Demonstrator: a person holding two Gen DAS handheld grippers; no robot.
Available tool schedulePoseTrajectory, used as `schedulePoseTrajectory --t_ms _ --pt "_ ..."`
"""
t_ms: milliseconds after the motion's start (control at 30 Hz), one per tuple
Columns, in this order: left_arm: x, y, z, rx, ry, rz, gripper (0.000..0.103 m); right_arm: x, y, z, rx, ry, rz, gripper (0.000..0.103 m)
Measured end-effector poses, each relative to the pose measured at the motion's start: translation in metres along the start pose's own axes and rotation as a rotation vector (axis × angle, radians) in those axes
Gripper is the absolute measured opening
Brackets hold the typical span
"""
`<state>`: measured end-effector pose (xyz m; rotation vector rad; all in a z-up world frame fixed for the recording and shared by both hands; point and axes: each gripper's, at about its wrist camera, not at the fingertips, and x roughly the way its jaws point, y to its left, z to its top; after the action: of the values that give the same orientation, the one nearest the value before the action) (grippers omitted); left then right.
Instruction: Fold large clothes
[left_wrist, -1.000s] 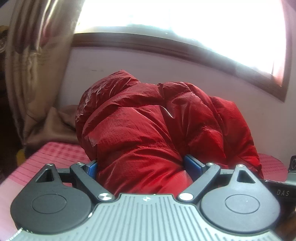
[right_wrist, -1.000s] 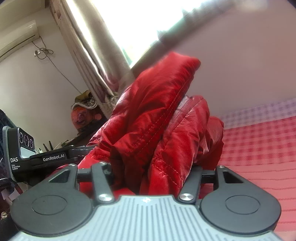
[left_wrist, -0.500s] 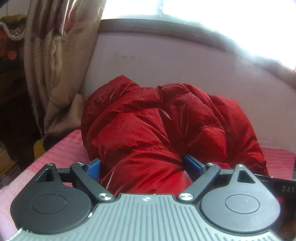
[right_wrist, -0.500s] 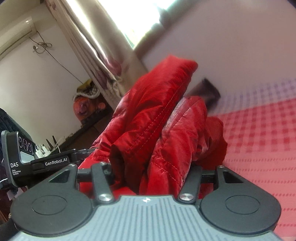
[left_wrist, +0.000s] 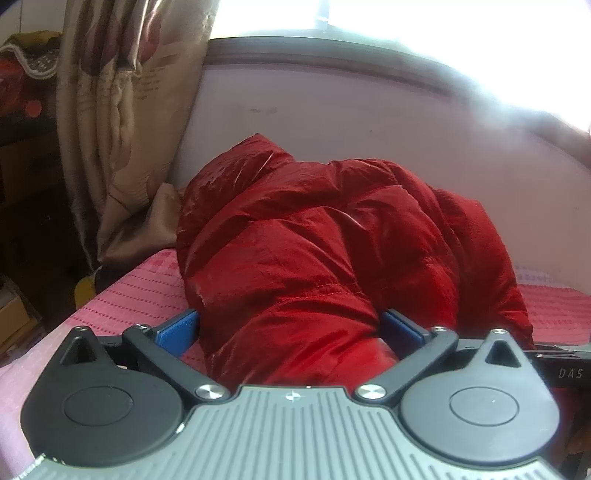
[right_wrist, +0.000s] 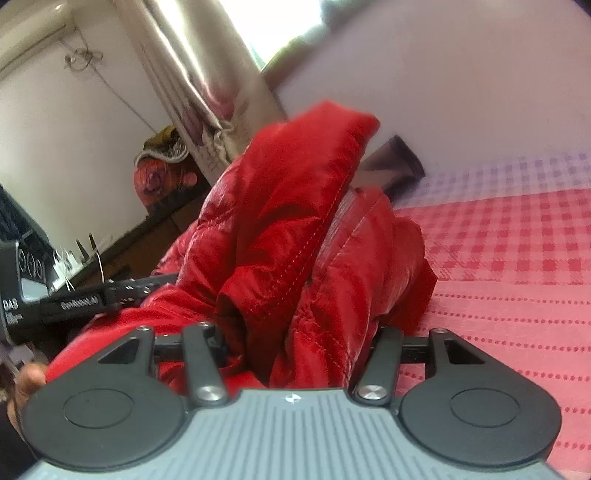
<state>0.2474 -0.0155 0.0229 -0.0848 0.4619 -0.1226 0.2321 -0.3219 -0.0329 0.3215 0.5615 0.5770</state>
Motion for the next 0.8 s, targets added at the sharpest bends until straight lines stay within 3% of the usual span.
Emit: schedulePoseTrajectory --t_ms 300,567,800 --pt "-0.009 0.007 -0.002 -0.024 0.036 -0.002 0.103 -0.003 0.005 -0.01 -0.086 0.014 -0.036 0.057" --pt "0.005 0.03 -0.018 -0.178 0.11 -0.108 0.103 -0.005 0.006 -0.014 -0.106 0.018 -0.059 0.061" --pt "0.009 0.024 -0.02 -0.111 0.111 -0.116 0.103 -0.014 0.002 -0.011 -0.043 0.026 -0.065 0.066"
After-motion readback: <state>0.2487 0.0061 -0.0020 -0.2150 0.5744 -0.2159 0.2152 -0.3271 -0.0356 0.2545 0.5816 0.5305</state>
